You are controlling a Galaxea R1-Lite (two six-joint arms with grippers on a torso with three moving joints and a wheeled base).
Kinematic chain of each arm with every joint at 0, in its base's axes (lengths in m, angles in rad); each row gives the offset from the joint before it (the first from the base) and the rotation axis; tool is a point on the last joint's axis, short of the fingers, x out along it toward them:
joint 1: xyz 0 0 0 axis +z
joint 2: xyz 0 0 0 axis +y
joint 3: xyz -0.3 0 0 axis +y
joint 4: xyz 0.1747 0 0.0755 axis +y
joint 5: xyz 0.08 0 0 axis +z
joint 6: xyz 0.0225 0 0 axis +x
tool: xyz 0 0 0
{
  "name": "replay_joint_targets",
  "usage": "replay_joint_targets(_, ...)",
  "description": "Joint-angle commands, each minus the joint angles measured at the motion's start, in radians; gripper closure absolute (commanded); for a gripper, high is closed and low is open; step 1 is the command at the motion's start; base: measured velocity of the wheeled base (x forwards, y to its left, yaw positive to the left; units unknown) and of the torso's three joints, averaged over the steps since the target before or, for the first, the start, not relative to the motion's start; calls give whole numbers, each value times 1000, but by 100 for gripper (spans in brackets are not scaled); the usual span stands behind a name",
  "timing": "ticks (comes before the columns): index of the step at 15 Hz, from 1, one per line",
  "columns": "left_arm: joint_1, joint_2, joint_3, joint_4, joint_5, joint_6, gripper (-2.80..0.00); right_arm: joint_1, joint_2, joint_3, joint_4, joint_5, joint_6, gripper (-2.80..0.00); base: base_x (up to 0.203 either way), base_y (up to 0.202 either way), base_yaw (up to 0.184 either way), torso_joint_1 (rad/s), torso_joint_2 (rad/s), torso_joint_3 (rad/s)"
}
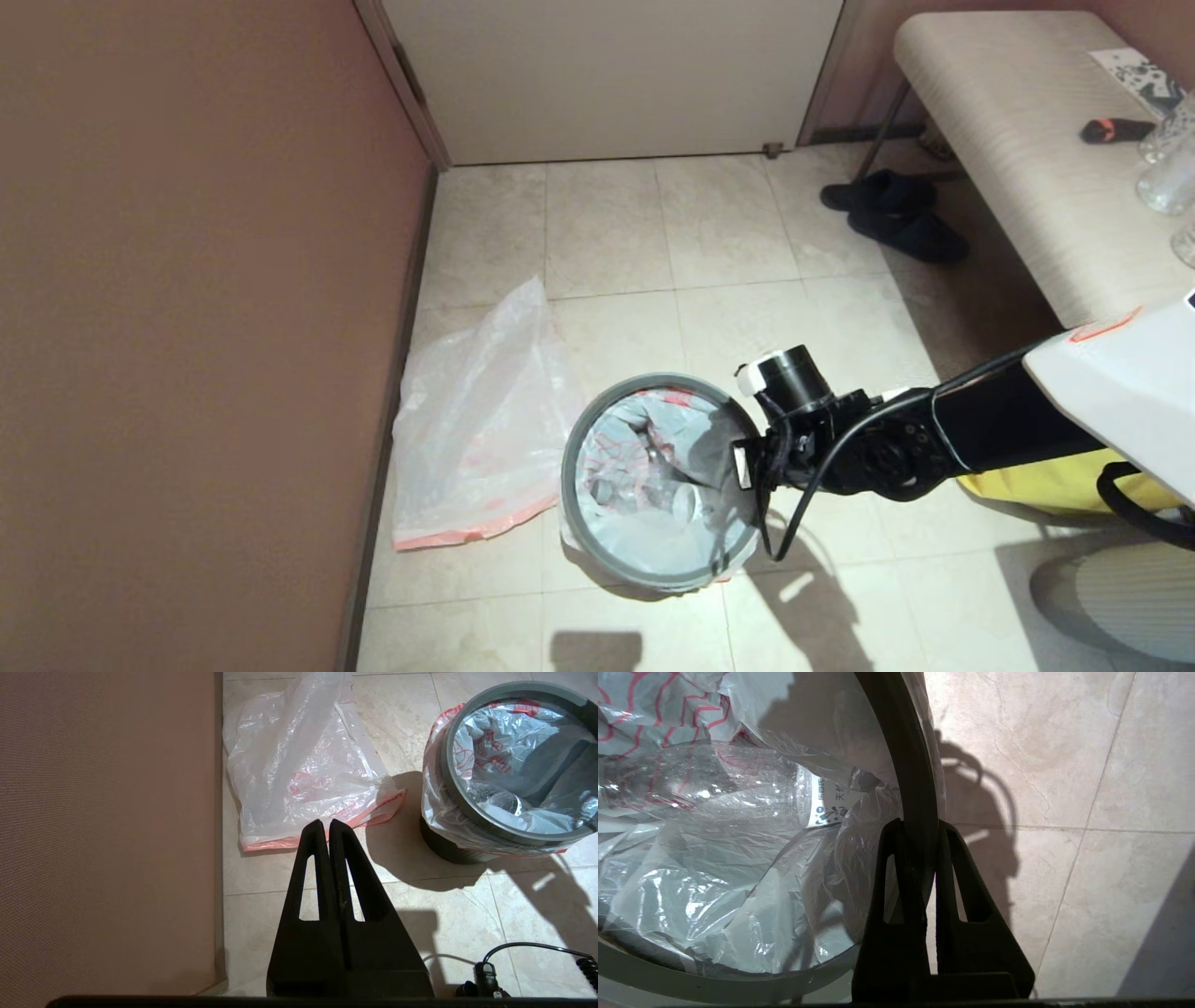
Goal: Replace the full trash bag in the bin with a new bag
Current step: Place the trash can ring on the floor
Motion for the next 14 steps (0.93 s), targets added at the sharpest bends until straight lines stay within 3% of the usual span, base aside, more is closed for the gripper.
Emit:
replay_joint_targets(1,0,1,1,0,0,0,0,-20,-15,25,-29,34,8,0,0,0,0,0,0,0)
replay_joint_targets(4,0,1,1,0,0,0,0,-38,-63,49,-32,219,139,0,0,0,0,0,0,0)
replay_joint_targets(8,0,1,0,0,0,0,0,-50,-80,53,-26,218,110,0,0,0,0,0,0,0)
replay_joint_targets(11,0,1,1,0,0,0,0,-48,-84,75,-36,146,39,0,0,0,0,0,0,0)
replay_joint_targets(14,0,1,1,0,0,0,0,-50,-103,84,-37,141,39,0,0,0,0,0,0,0)
